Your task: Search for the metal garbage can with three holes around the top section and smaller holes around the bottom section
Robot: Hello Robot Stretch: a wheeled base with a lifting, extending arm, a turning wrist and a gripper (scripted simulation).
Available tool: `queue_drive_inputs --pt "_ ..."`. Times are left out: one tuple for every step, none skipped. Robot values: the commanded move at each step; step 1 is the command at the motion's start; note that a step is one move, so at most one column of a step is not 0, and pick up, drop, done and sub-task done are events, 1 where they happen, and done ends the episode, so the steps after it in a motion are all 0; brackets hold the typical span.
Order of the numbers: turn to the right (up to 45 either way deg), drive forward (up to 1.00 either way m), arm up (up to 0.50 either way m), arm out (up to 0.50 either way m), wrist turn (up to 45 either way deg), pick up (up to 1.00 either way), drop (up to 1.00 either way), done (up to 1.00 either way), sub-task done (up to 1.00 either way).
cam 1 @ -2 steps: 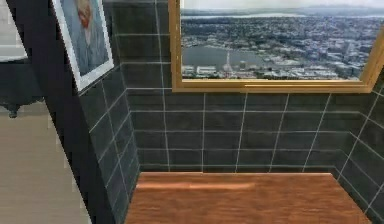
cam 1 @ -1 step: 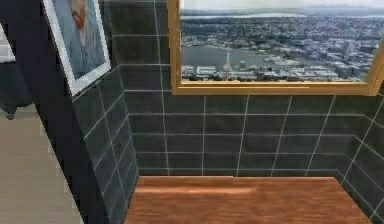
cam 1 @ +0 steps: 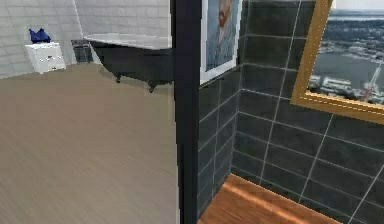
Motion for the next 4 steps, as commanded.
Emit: queue_drive_inputs --pt "0.0 0.40 0.00 0.00 0.0 0.00 0.00 0.00 0.00" --pt "-45.0 0.00 0.00 0.00 0.0 0.00 0.00 0.00 0.00" --pt "-6.0 0.00 0.00 0.00 0.0 0.00 0.00 0.00 0.00" --pt "0.0 0.45 0.00 0.00 0.0 0.00 0.00 0.00 0.00"
